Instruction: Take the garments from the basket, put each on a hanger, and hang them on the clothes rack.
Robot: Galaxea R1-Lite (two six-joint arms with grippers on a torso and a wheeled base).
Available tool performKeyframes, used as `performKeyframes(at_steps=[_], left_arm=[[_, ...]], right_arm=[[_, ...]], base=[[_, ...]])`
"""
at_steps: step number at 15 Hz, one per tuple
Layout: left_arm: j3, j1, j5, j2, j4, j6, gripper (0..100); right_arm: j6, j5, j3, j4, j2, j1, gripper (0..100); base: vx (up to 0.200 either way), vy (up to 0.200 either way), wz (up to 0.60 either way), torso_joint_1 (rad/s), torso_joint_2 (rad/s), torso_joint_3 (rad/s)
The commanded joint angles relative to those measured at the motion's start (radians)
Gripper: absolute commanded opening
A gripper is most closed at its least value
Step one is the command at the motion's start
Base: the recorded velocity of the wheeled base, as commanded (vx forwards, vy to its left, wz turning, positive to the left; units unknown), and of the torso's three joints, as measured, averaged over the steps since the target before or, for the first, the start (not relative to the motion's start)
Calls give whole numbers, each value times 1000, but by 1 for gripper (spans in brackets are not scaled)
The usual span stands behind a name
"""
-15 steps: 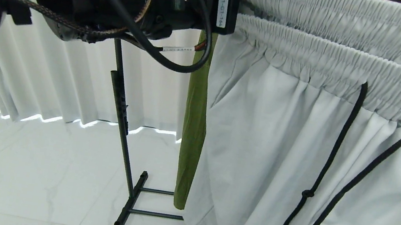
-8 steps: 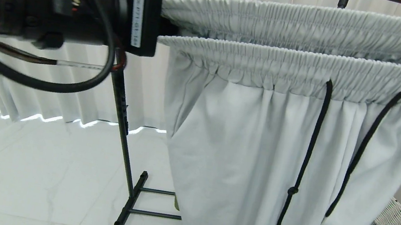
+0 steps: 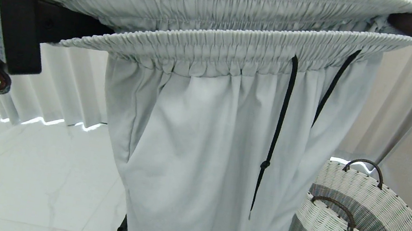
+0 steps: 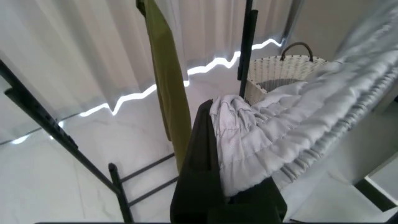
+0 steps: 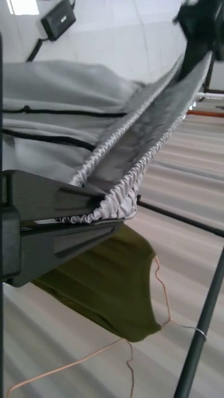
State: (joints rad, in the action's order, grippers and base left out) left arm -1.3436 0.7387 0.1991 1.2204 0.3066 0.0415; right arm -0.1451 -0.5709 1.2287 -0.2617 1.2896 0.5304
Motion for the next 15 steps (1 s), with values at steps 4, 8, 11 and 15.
performKeyframes(at_steps=[4, 8, 11, 15], left_arm=[[-26, -2, 6, 11, -3, 54, 0], [-121, -2, 8, 48, -3, 54, 0], [-121, -2, 8, 64, -3, 54, 0], [-124, -1, 6, 70, -3, 55, 0]], right_arm=[[-1, 2, -8, 9, -3, -3, 0], [-1, 3, -32, 15, -32, -3, 0], [-1, 3, -57, 18, -50, -3, 0], [-34, 5, -69, 76, -73, -3, 100]], base=[[0, 0, 0, 0, 0, 0], [0, 0, 0, 0, 0, 0], [0, 0, 0, 0, 0, 0], [0, 0, 0, 0, 0, 0]])
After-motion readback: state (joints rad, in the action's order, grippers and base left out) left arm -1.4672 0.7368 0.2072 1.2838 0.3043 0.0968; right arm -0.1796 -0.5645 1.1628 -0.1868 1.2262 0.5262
